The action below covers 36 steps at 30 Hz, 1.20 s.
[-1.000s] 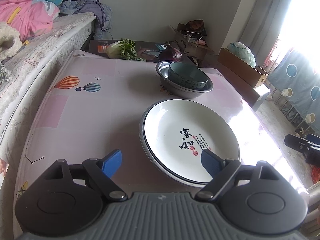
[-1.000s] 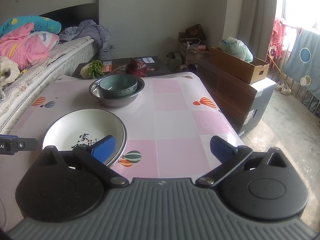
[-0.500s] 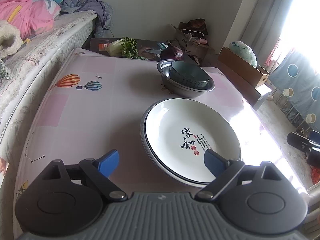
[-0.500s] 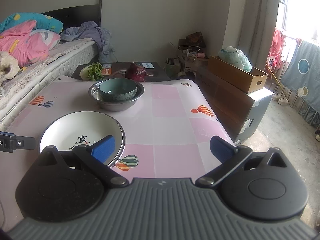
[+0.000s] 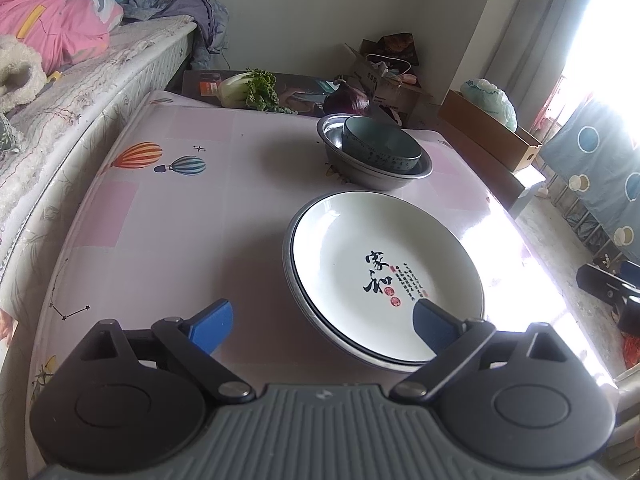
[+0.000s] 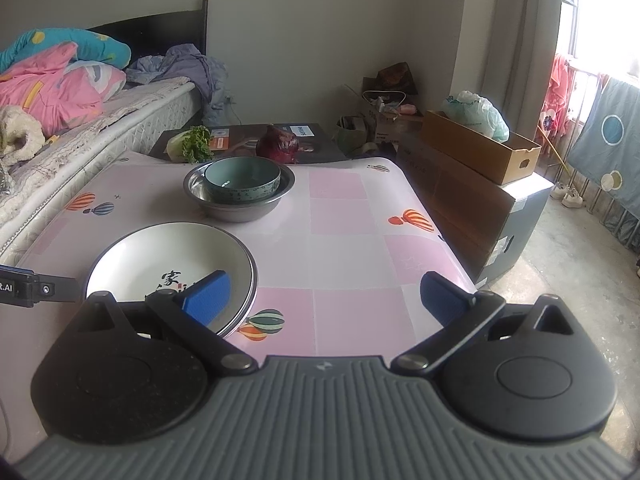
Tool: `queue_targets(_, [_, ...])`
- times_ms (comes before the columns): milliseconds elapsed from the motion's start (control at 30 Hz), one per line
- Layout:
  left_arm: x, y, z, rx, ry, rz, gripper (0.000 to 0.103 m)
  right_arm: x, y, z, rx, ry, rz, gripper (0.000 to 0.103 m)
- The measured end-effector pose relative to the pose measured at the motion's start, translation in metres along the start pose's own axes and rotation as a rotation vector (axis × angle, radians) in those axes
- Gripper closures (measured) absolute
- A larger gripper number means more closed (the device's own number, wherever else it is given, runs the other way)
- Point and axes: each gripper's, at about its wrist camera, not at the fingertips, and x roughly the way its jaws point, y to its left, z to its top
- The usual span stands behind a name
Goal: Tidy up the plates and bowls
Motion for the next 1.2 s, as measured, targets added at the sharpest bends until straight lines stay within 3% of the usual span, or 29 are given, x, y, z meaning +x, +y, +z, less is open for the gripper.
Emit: queue_targets(1200, [0.0029,0.0054,-0.0017,-0.04,0.008,-0.01,0.005,-0.0016,-0.0078,-0.0018,0.04,0.009,0.019,0.001])
